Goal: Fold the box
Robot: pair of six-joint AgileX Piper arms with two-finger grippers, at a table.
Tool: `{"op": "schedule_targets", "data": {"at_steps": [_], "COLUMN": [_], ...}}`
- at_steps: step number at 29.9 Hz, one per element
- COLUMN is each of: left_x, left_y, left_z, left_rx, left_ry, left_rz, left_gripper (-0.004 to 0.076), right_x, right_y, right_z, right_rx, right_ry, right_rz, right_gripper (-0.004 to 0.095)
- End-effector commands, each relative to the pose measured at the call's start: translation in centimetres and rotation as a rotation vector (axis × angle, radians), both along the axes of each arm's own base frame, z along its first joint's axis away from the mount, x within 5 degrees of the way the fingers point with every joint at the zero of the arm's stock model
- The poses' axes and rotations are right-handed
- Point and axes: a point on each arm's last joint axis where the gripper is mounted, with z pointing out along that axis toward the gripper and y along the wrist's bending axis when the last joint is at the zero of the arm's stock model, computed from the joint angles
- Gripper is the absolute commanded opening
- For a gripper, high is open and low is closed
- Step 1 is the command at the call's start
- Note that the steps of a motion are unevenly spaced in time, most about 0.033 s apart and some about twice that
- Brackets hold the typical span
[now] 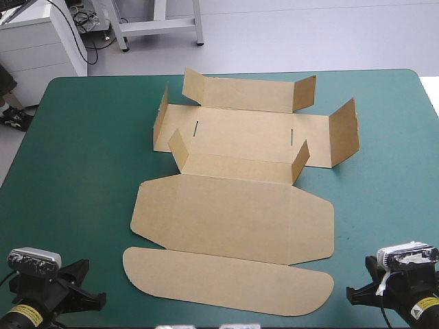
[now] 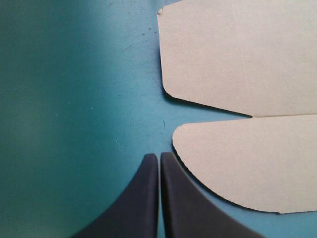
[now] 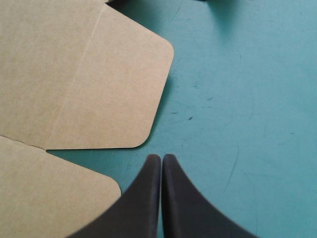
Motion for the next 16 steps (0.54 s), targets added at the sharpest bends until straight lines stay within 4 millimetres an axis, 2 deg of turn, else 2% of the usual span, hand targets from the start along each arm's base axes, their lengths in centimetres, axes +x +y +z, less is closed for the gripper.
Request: {"op": "schedule_targets", "data": {"at_steps": [1, 4, 8, 16], "left_x": [0.3, 0.3, 0.3, 0.3], "left_y": [-0.2, -0.2, -0.2, -0.2], "left_z": [1.4, 1.4, 1.4, 1.4], "left_rx": [-0.033, -0.033, -0.033, -0.033], "left_ry": [-0.071, -0.071, -0.071, -0.071], "left_rz": [0.000, 0.000, 0.000, 0.000], "left_gripper": [-0.0008, -0.0008, -0.0008, -0.0008], "right_x": [0.2, 0.4, 1.0, 4.3], "right_y": [0.0, -0.2, -0.3, 0.1], "right_z": [1.5, 2.6, 5.4, 11.1], "right_rx": [0.001, -0.025, -0.051, -0.068], "right_ry": [-0.073, -0.080, -0.105, -0.047], "right_rz": [-0.002, -0.002, -0.014, -0.010], "right_gripper": [-0.0005, -0.0005, -0.0005, -0.0005]}}
